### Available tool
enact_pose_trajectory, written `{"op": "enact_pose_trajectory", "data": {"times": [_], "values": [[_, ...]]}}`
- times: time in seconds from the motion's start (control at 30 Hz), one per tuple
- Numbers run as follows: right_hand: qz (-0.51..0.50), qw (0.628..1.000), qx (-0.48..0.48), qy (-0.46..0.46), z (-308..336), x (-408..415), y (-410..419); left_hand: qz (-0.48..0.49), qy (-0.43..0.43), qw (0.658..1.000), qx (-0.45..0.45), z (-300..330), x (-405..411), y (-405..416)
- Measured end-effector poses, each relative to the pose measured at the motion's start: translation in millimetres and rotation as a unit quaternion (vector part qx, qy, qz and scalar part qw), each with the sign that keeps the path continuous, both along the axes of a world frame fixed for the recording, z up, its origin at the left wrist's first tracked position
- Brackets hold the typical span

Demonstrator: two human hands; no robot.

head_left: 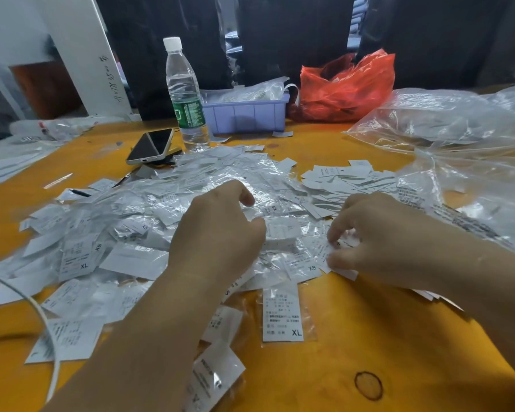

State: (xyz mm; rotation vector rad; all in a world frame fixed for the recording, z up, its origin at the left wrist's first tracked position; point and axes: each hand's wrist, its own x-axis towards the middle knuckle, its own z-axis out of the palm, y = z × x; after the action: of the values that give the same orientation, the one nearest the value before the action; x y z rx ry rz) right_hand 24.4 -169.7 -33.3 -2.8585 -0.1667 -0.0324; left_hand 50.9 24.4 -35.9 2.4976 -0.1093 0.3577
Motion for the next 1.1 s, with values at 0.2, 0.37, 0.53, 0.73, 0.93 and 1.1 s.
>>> {"op": "enact_pose_trajectory", "data": {"times": [0.2, 0.37, 0.53, 0.73, 0.93, 1.1], "values": [[0.008, 1.000, 0.027, -0.011, -1.8, -0.1, 0.5, -0.032, -0.003, 0.999, -0.018, -2.0, -1.6, -2.1], [-0.010, 0.998, 0.062, -0.024, 0.1, -0.3, 0.1, -0.043, -0.009, 0.999, -0.030, -1.9, -2.4, -2.8], [-0.022, 0.991, 0.108, -0.075, 1.1, 0.5, -2.0, -0.060, 0.002, 0.997, -0.042, -2.1, -3.0, -4.7], [-0.046, 0.955, 0.268, -0.118, 12.3, -5.9, -1.5, -0.105, 0.042, 0.990, -0.088, -1.7, -6.7, -9.6], [0.009, 0.880, 0.473, -0.035, 22.9, -25.6, 5.6, -0.221, 0.085, 0.951, -0.200, 1.0, -15.3, -17.7], [-0.029, 0.924, 0.344, -0.164, 12.5, -46.4, -0.9, -0.253, 0.036, 0.946, -0.201, 0.1, -23.2, -23.4]]}}
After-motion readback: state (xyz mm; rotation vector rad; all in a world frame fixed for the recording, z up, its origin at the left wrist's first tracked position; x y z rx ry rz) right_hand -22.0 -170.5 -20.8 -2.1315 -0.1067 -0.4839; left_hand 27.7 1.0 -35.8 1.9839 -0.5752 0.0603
